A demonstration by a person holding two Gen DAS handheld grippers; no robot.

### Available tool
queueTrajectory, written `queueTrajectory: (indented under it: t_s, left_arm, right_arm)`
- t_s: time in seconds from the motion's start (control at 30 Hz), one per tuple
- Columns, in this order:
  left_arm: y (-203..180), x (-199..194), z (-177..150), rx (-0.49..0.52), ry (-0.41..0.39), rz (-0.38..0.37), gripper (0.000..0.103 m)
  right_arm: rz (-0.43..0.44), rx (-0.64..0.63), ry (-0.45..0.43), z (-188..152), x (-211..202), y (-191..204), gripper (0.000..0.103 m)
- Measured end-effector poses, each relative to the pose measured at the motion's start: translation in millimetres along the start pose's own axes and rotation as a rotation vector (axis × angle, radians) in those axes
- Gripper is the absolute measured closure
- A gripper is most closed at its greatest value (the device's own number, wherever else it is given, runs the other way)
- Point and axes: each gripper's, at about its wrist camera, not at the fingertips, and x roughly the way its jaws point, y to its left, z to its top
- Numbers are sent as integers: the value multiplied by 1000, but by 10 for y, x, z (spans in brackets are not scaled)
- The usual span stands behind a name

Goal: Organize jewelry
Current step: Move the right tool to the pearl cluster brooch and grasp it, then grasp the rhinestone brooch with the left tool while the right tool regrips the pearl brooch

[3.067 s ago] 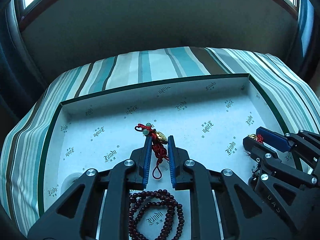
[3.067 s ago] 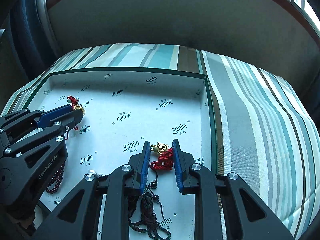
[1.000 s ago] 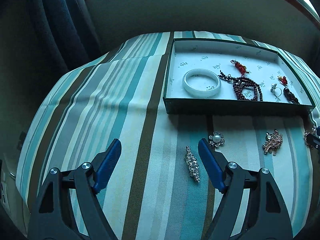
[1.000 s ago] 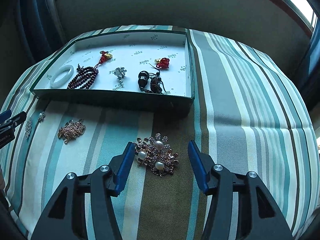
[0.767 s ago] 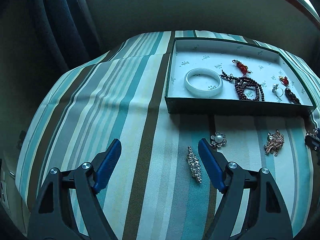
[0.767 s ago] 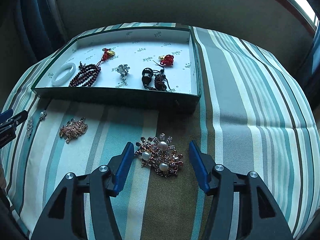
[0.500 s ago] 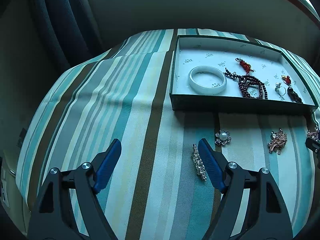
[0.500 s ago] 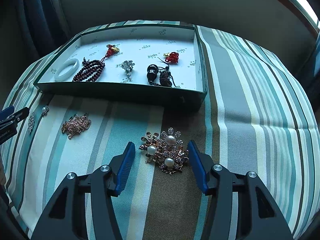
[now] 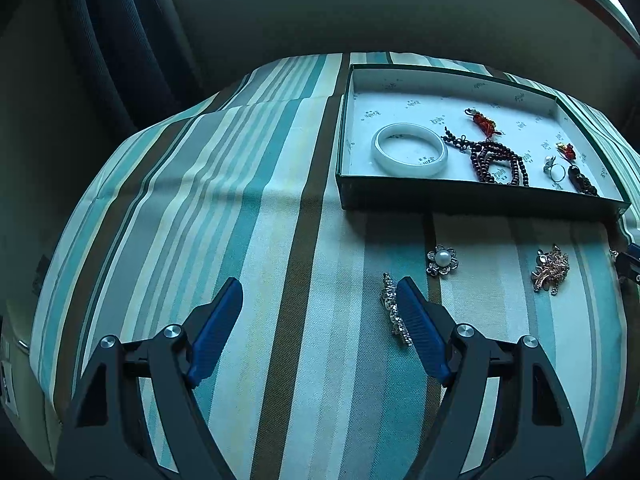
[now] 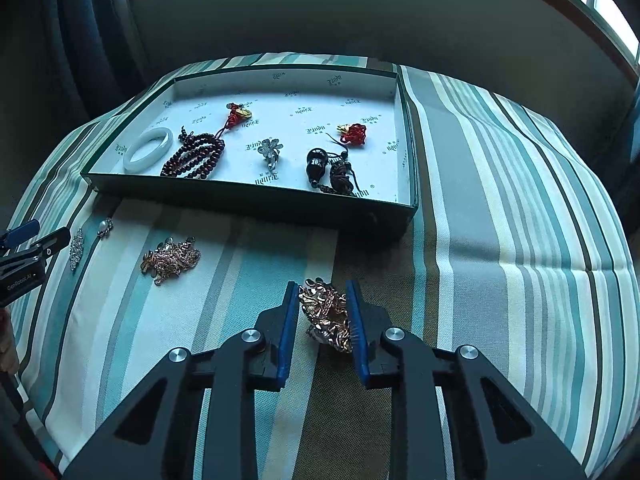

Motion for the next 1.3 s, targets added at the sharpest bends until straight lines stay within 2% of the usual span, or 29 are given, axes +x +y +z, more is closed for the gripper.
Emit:
queueTrajectory:
  t_s: [0.03, 0.27, 0.5, 0.87, 0.97, 1.03, 1.2, 1.3]
  left_arm:
    - [-15, -8, 0, 5, -1, -4, 24]
    - [-119, -5, -28, 35, 5, -23, 24]
    - [-153, 13, -63, 54, 18, -36, 35]
    - [-210, 30, -87, 70, 32, -58, 37]
    - [-197, 71, -111, 68, 54, -68, 52]
    - [-190, 77, -121, 65, 56, -80, 55]
    - [-223, 68, -128, 82, 53, -106, 71]
    - [-232, 69, -125, 84, 53, -120, 76]
  right_arm:
    - [2, -2, 4, -4, 10, 3, 87]
    - [7, -3, 10, -9, 18, 6, 87]
    - [5, -2, 9, -15, 12, 6, 87]
    - [4, -2, 8, -13, 10, 10, 87]
    - [4, -2, 8, -12, 10, 11, 87]
    - [4, -3, 8, -11, 11, 12, 87]
    - [4, -3, 8, -9, 13, 15, 87]
    - [4, -3, 8, -8, 16, 21, 87]
